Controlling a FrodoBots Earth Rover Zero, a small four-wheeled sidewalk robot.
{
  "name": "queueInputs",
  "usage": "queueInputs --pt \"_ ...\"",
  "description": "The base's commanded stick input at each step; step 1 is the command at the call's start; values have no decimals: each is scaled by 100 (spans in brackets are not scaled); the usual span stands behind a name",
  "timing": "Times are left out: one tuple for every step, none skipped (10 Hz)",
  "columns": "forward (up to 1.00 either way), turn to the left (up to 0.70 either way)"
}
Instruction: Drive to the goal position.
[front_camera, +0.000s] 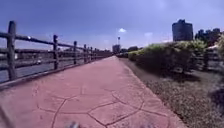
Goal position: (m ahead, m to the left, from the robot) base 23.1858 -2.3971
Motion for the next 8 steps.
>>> queueInputs --pt "70 0" --pt "70 0" --pt "70 0" --pt "70 0" --pt "70 0" --pt "70 0" --pt "70 0" --pt "70 0"
